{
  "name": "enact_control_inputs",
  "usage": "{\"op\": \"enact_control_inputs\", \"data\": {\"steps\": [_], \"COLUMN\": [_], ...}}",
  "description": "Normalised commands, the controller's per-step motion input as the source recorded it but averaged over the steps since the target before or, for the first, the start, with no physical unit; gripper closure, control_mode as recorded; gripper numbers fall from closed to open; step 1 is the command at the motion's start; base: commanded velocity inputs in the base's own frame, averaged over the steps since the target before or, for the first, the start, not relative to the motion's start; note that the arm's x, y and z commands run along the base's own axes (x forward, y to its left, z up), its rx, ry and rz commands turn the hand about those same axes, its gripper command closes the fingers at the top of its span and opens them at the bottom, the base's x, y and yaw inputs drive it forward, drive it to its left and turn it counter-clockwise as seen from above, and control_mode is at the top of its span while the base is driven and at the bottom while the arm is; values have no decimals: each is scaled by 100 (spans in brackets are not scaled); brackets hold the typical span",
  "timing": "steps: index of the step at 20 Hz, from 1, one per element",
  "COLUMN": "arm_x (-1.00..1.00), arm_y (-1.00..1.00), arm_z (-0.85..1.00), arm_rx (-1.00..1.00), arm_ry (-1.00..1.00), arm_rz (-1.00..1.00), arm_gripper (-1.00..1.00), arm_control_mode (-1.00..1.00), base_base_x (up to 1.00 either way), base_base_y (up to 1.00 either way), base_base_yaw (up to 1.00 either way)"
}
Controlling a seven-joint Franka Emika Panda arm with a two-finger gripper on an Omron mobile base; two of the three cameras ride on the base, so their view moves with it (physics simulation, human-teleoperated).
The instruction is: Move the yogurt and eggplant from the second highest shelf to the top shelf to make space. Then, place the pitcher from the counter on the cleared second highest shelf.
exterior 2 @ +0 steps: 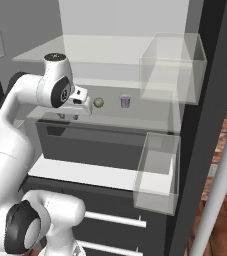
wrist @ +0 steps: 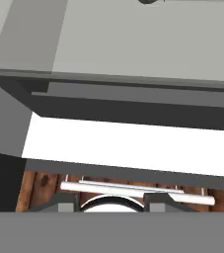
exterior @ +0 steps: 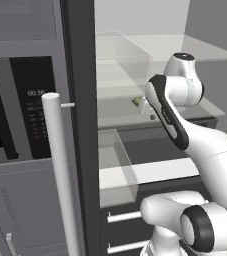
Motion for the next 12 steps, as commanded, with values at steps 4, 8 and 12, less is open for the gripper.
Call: {"op": "enact_control_inputs", "data": {"steps": [4,8,12], "arm_x": [0,-3,0], "arm_y": [-1,-15,-10], "arm_z": [0,0,1], "arm_rx": [0,2,0], "arm_ry": [-12,-32,-32], "arm_rz": [0,0,0], "arm_gripper": [-100,-100,-100], "arm_control_mode": [-100,-100,-100], "base_base_x": [0,0,0], "base_base_y": [0,0,0], "base_base_yaw": [0,0,0]}}
